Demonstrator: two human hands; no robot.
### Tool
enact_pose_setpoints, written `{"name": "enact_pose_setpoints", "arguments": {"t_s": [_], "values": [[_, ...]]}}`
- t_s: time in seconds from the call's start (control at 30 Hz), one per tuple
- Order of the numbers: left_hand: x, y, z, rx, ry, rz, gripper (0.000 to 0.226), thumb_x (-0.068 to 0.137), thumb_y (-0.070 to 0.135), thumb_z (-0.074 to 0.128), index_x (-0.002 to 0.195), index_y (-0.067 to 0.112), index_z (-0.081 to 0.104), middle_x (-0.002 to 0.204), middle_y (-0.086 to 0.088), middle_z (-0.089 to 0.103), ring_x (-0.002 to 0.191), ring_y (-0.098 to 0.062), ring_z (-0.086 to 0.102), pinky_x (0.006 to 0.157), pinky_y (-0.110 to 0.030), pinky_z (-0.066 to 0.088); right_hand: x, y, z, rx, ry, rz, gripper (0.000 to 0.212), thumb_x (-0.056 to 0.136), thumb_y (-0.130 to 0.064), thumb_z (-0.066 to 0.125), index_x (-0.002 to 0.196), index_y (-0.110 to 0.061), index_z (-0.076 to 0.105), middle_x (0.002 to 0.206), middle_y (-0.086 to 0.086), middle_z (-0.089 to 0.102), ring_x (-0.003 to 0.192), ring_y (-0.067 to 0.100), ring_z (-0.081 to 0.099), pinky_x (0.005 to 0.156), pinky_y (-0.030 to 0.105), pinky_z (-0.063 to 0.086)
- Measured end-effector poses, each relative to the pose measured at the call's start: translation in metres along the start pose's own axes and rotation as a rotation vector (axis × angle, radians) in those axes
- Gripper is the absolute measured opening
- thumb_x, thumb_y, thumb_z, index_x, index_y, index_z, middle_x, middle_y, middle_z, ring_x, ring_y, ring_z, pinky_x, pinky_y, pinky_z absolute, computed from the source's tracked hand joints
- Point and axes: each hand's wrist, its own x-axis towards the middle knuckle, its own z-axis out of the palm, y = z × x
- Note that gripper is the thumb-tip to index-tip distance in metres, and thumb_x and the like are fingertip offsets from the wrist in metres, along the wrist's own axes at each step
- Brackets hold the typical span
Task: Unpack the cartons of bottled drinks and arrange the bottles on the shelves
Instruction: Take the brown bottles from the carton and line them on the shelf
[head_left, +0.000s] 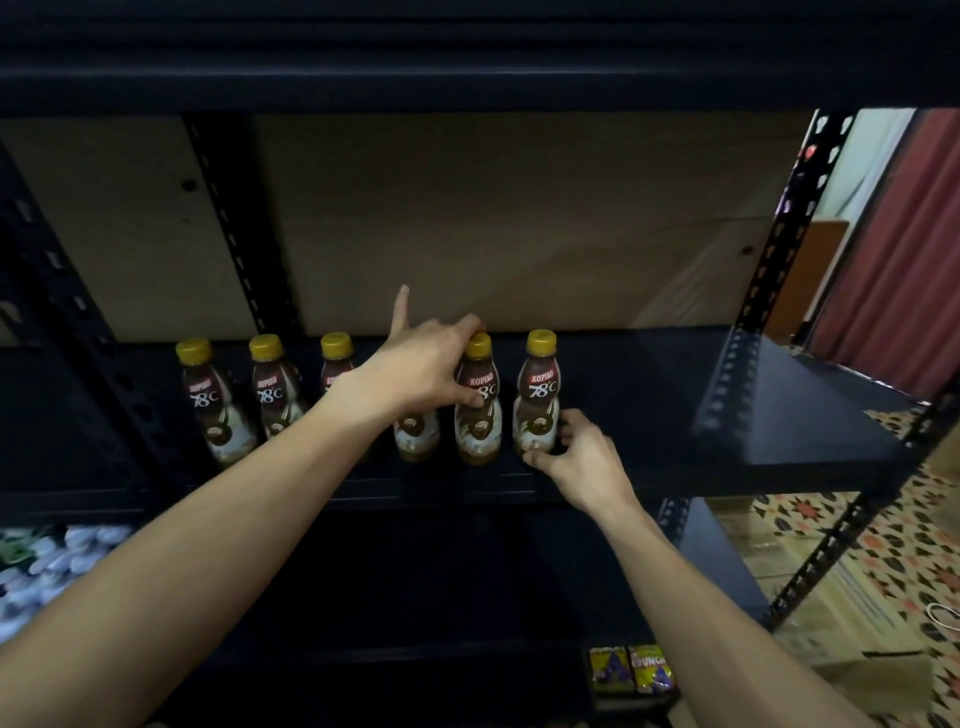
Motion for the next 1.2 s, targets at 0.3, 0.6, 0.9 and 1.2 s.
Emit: {"name": "enact_pose_setpoints", "arguments": {"t_s": [0.3, 0.6, 0.9, 1.2], "values": [[0.001, 0.004, 0.002, -0.026, 0.029, -0.049, 0.075, 0.081, 0.054, 0.070, 0.137, 0.018, 0.036, 0.106, -0.004, 0.065, 0.121, -0.025, 0.055, 0.116, -0.058, -0.016, 0.000, 0.004, 0.001, 0.013, -0.001, -0.015, 0.047, 0.084, -0.019, 0.080, 0.127, -0.014, 0.060, 0.110, -0.004, 0.067, 0.100, 0.009, 0.058, 0.085, 0.023, 0.043], [0.001, 0.003, 0.005, -0.045, 0.034, -0.071, 0.076, 0.081, 0.055, 0.070, 0.139, 0.018, 0.037, 0.113, -0.003, 0.066, 0.124, -0.024, 0.053, 0.115, -0.057, -0.016, 0.001, 0.005, 0.000, 0.006, -0.001, -0.012, 0.045, 0.085, -0.020, 0.080, 0.125, -0.015, 0.061, 0.113, -0.004, 0.067, 0.103, 0.009, 0.058, 0.087, 0.023, 0.042], [-0.002, 0.004, 0.003, -0.050, 0.042, -0.091, 0.081, 0.080, 0.058, 0.070, 0.141, 0.018, 0.035, 0.110, -0.003, 0.066, 0.123, -0.024, 0.055, 0.116, -0.057, -0.016, 0.001, 0.007, -0.002, -0.010, -0.026, 0.009, 0.054, 0.083, -0.016, 0.081, 0.133, -0.014, 0.058, 0.126, 0.002, 0.068, 0.120, 0.018, 0.060, 0.092, 0.023, 0.041], [-0.031, 0.015, -0.001, -0.396, 0.343, -0.113, 0.080, 0.081, 0.054, 0.072, 0.144, 0.018, 0.041, 0.145, -0.001, 0.051, 0.136, -0.016, 0.044, 0.122, -0.046, 0.012, -0.009, 0.024, -0.024, -0.005, 0.023, 0.017, 0.066, 0.086, -0.022, 0.077, 0.146, -0.016, 0.049, 0.137, 0.005, 0.060, 0.128, 0.018, 0.055, 0.105, 0.030, 0.044]]}}
